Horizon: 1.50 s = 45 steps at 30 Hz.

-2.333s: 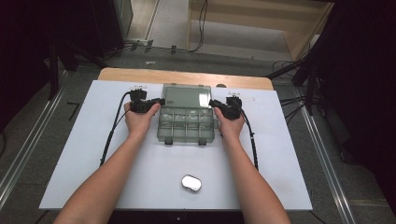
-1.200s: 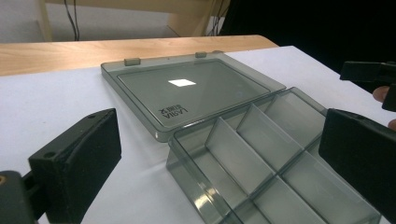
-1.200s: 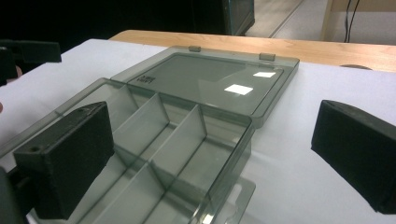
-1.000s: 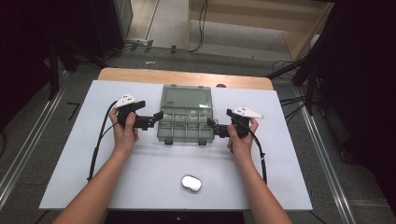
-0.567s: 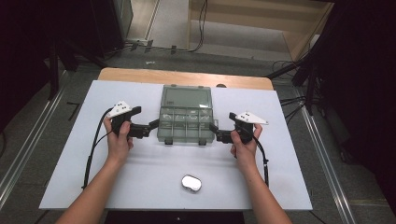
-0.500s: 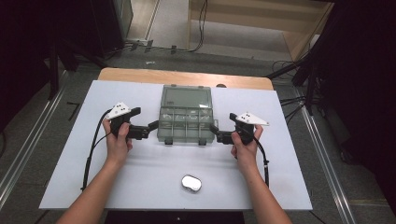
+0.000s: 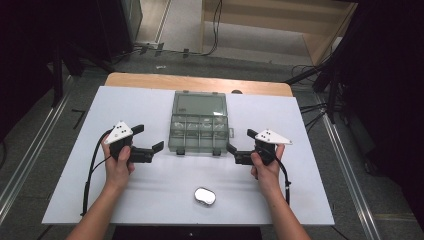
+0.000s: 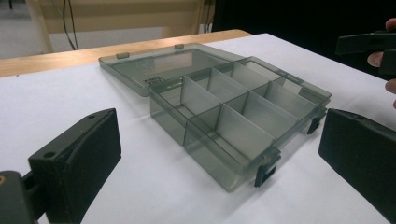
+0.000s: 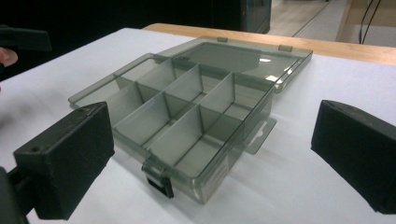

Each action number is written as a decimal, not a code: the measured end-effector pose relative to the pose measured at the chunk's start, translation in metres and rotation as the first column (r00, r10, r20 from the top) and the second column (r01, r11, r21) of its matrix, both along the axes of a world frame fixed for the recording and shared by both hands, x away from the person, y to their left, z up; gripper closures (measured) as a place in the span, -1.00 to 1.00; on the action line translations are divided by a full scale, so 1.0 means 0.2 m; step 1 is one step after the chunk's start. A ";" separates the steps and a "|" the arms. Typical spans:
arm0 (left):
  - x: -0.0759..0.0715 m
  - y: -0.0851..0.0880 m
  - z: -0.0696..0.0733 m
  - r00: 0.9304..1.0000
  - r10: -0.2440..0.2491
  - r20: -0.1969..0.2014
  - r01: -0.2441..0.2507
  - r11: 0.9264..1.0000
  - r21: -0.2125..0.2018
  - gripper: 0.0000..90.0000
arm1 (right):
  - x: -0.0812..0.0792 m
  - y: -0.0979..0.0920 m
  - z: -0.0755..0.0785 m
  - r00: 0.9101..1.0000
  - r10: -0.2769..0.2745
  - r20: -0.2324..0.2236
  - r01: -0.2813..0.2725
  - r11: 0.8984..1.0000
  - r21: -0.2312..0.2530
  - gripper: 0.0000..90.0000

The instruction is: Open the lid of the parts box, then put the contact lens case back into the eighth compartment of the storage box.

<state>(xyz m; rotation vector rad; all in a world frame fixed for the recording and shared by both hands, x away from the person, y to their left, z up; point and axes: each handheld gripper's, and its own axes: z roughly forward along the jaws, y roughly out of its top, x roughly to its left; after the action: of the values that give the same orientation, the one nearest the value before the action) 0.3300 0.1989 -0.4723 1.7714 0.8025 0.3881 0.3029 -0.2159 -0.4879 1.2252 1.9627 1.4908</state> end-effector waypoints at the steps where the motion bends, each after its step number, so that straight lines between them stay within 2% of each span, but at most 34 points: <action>1: -0.01 0.01 0.00 1.000 -0.002 0.005 0.002 1.000 0.001 -1.00 | -0.01 0.00 0.00 1.000 0.002 0.001 -0.002 1.000 -0.002 -1.00; 5: -0.06 0.04 -0.01 1.000 0.005 0.018 -0.005 1.000 -0.013 -1.00 | -0.05 0.00 0.01 1.000 0.019 0.003 -0.019 1.000 -0.016 -1.00; 8: -0.10 0.07 -0.01 0.999 0.014 0.031 -0.012 0.999 -0.052 -1.00 | -0.08 0.00 0.01 1.000 0.030 -0.003 -0.030 0.999 -0.015 -1.00; 10: -0.12 0.09 -0.01 0.999 0.017 0.031 -0.015 0.998 -0.056 -1.00 | -0.10 0.00 0.02 0.999 0.035 -0.009 -0.035 0.999 -0.014 -1.00; 13: -0.15 0.12 -0.01 0.999 0.010 0.041 -0.010 1.000 -0.023 -1.00 | -0.13 0.02 0.02 0.999 0.043 -0.005 -0.043 0.998 -0.036 -1.00; 24: -0.24 0.19 -0.01 0.998 0.018 0.059 -0.019 1.000 0.002 -1.00 | -0.20 0.05 0.05 0.997 0.075 -0.017 -0.076 0.995 -0.059 -1.00; 35: -0.32 0.27 -0.02 0.998 0.038 0.059 -0.038 0.999 0.002 -1.00 | -0.25 0.07 0.10 0.994 0.107 -0.008 -0.107 0.992 -0.073 -1.00; 37: -0.34 0.28 -0.02 0.997 0.043 0.059 -0.043 0.999 -0.001 -1.00 | -0.25 0.09 0.10 0.994 0.110 -0.018 -0.111 0.991 -0.076 -1.00; 45: -0.41 0.32 -0.02 0.997 0.049 0.057 -0.049 0.999 -0.007 -1.00 | -0.28 0.16 0.12 0.986 0.160 -0.049 -0.165 0.979 -0.124 -1.00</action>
<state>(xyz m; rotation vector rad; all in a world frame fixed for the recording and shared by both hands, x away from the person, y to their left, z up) 0.2473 0.2639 -0.4771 1.7300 0.8072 0.4661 0.2465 -0.1842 -0.4644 1.0700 2.1935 1.4006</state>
